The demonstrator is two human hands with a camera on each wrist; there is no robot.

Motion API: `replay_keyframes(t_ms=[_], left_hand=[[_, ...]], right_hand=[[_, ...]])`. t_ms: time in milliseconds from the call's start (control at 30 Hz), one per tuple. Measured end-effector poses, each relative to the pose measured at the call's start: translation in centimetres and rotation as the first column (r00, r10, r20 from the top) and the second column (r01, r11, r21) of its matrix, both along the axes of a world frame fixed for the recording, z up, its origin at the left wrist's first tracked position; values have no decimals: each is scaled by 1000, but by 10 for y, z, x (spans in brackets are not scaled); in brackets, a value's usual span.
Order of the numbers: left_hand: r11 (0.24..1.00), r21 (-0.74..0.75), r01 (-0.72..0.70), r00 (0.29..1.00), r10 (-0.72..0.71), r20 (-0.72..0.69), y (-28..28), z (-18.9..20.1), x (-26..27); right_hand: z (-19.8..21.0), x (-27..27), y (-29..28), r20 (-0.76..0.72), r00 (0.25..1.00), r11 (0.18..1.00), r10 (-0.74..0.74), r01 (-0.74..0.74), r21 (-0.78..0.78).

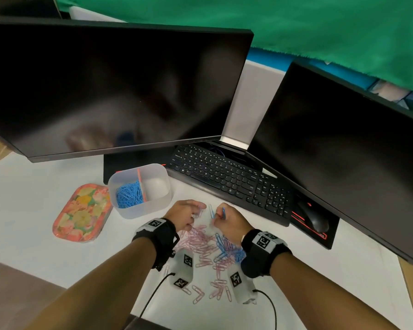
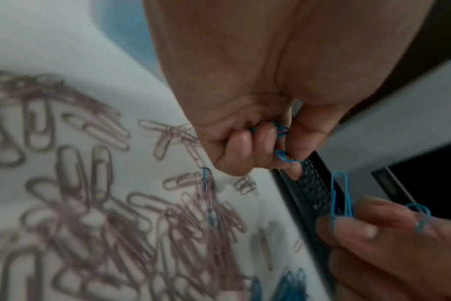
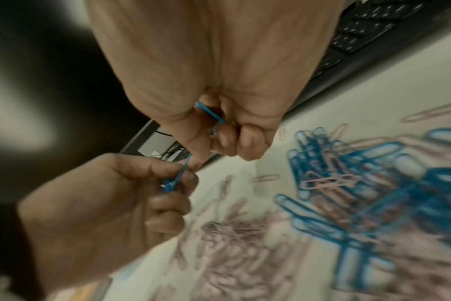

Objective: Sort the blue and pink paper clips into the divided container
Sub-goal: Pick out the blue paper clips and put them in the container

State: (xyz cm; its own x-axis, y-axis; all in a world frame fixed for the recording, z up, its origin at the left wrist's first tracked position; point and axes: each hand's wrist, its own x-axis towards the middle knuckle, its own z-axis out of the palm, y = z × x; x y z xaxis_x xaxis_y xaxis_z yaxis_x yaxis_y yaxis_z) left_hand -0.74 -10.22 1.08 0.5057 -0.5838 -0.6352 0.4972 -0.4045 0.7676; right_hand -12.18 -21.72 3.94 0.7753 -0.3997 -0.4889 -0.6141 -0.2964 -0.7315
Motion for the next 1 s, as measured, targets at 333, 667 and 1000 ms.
replay_keyframes(t_ms=[333, 667, 1000], left_hand=[[850, -226, -476, 799, 310, -516, 9, 31, -8], [718, -214, -662, 690, 474, -547, 33, 55, 11], [594, -118, -795, 568, 664, -486, 77, 68, 71]], right_hand=[[58, 60, 29, 24, 976, 945, 215, -202, -258], [79, 94, 61, -40, 951, 884, 306, -299, -359], [83, 73, 20, 221, 975, 979, 3, 42, -198]])
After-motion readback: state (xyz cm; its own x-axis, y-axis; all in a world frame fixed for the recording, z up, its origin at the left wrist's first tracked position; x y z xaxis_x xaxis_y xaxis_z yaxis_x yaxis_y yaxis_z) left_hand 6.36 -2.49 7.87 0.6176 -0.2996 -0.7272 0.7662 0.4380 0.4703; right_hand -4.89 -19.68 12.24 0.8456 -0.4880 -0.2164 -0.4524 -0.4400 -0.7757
